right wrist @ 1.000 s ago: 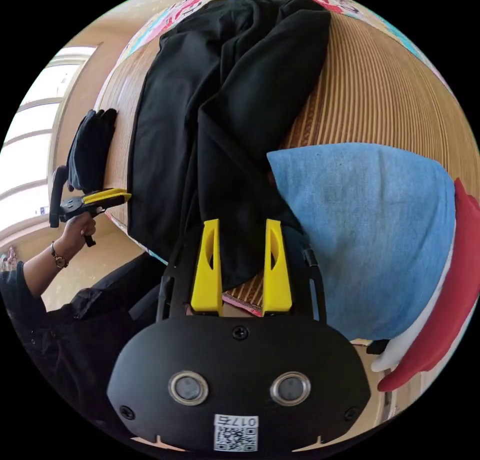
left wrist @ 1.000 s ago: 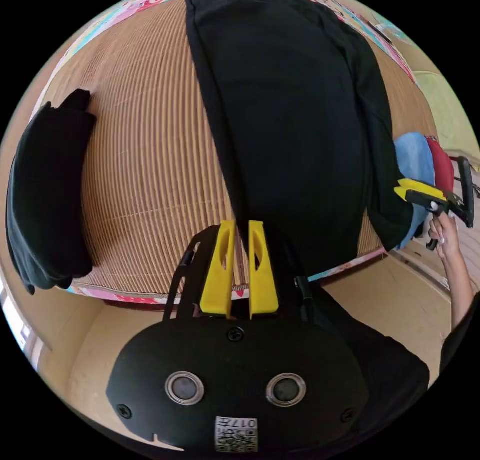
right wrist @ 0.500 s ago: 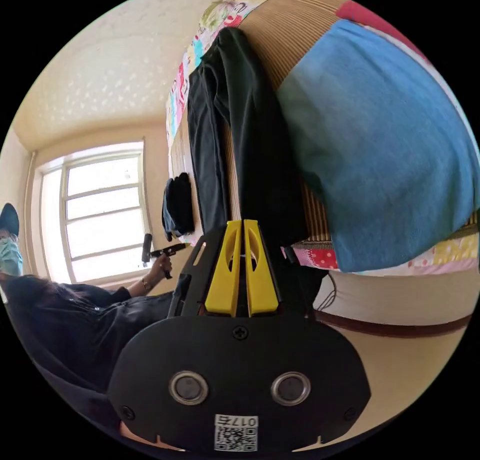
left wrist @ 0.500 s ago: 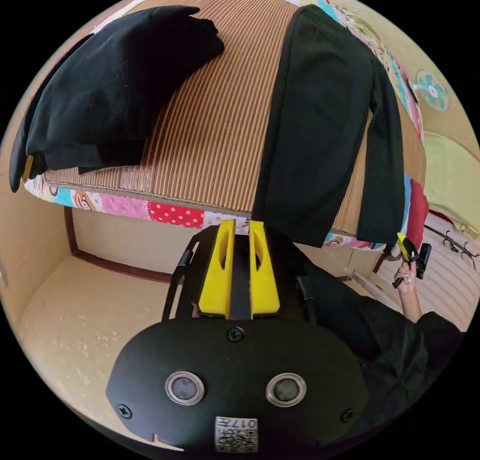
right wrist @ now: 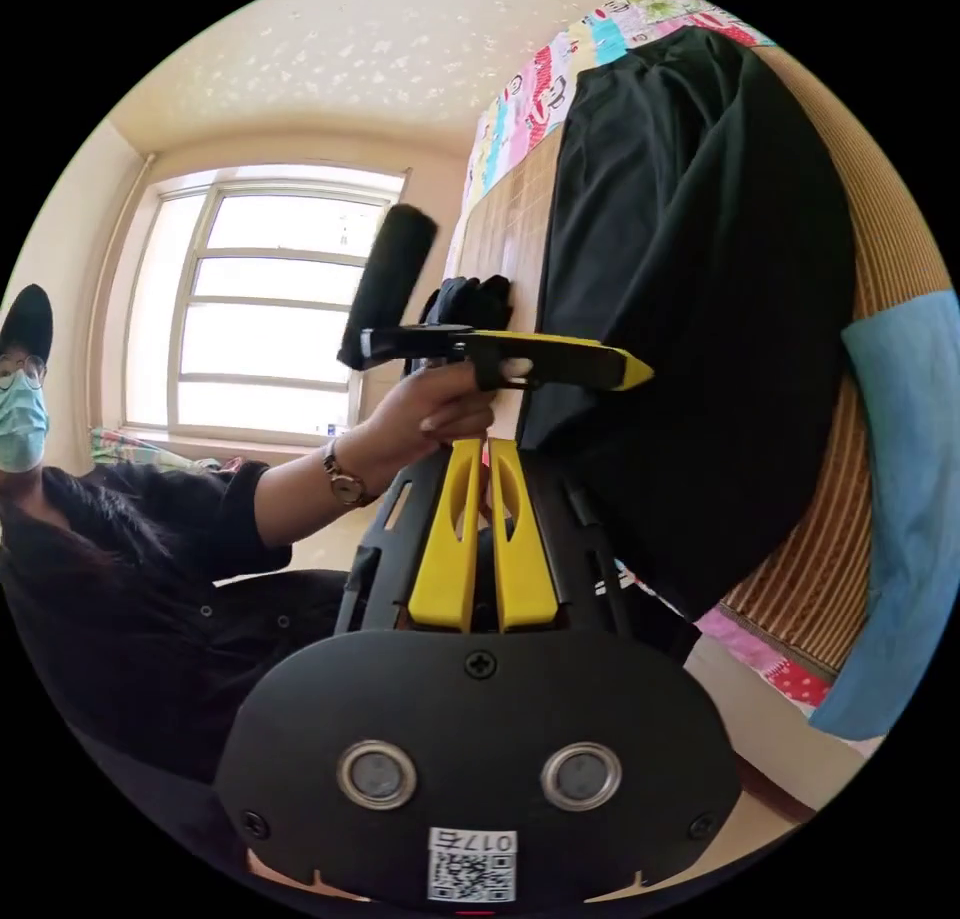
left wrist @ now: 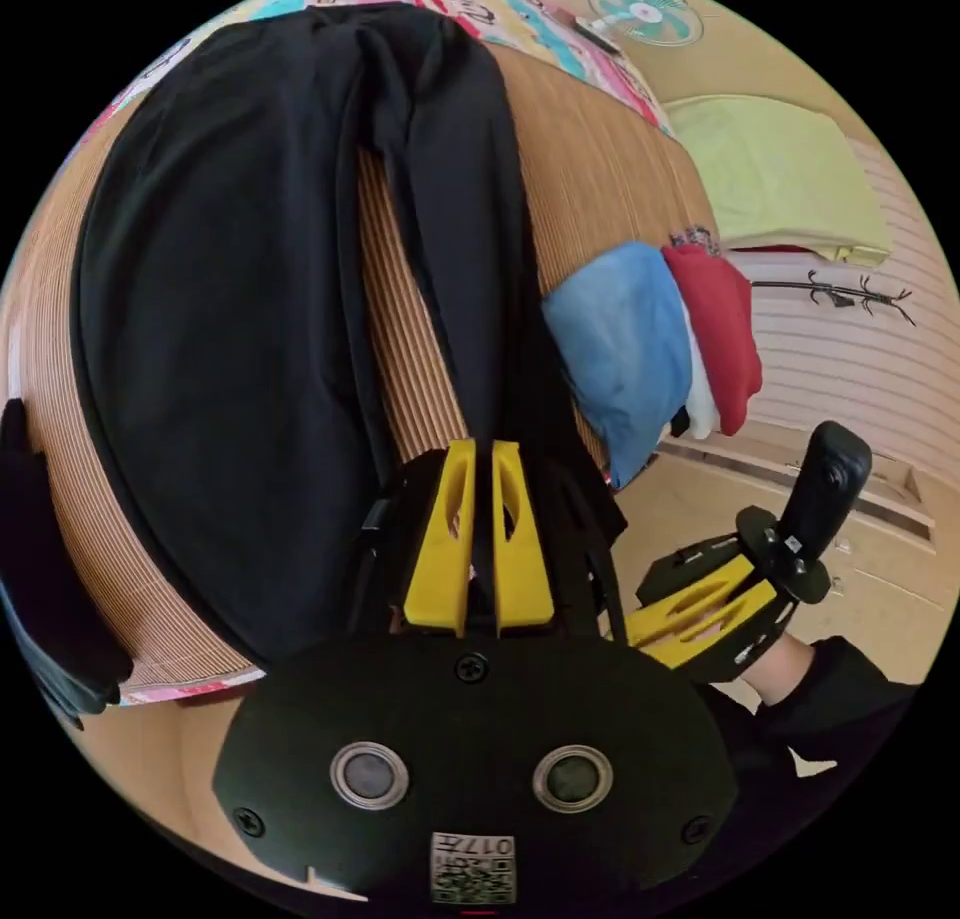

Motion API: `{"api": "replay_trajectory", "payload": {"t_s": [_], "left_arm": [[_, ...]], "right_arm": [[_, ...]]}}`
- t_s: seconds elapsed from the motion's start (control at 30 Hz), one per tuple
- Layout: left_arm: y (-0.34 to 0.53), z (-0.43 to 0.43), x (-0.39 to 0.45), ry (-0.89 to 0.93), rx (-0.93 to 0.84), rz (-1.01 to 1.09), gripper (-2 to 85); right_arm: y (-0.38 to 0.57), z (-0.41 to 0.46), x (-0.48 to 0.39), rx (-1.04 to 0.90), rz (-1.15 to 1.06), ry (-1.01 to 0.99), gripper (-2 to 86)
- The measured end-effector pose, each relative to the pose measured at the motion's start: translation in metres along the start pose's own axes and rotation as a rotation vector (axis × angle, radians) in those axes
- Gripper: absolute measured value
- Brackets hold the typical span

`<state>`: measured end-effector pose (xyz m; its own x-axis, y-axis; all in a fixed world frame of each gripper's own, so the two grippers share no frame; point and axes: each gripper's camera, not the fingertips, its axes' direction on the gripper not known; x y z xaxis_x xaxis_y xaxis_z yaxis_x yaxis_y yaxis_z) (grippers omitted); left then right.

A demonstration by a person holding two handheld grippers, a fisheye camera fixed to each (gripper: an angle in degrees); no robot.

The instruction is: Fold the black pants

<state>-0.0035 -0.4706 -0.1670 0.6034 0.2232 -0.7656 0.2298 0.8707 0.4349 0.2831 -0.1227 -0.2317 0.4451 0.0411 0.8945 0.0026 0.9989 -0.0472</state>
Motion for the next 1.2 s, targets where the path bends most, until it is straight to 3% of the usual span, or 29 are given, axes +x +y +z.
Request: {"api": "replay_trajectory", "payload": {"t_s": [0.07, 0.2, 0.33, 0.4, 0.53, 0.77, 0.9, 1.07, 1.2], "left_arm": [[0.022, 0.009, -0.042, 0.16, 0.063, -0.079, 1.4], [0.077, 0.007, -0.104, 0.257, 0.184, -0.243, 2.1], [0.148, -0.004, -0.146, -0.027, 0.263, -0.465, 7.6], [0.177, -0.012, -0.146, -0.038, 0.344, -0.417, 9.1], [0.209, -0.014, -0.12, 0.133, 0.378, -0.16, 12.9], [0.214, 0.03, -0.06, -0.153, 0.221, 0.261, 11.9], [0.218, 0.045, -0.054, -0.215, 0.146, 0.342, 4.3], [0.276, -0.032, -0.078, 0.264, 0.359, 0.27, 2.2], [0.326, -0.085, -0.071, 0.359, 0.494, 0.286, 1.5]], "right_arm": [[0.014, -0.007, 0.005, 0.012, 0.041, 0.051, 3.8], [0.043, -0.022, 0.016, 0.025, 0.151, 0.258, 8.0], [0.043, -0.001, 0.031, 0.012, 0.22, 0.289, 9.4], [0.039, 0.015, 0.029, -0.014, 0.228, 0.326, 9.6], [0.044, 0.035, 0.006, 0.016, 0.215, 0.347, 9.9], [0.071, 0.013, -0.008, 0.163, 0.304, 0.197, 10.1], [0.062, -0.01, -0.012, 0.183, 0.299, 0.248, 10.9], [-0.031, -0.042, -0.028, 0.235, 0.215, 0.342, 12.6], [-0.147, -0.06, -0.043, 0.337, 0.193, 0.435, 14.9]]}}
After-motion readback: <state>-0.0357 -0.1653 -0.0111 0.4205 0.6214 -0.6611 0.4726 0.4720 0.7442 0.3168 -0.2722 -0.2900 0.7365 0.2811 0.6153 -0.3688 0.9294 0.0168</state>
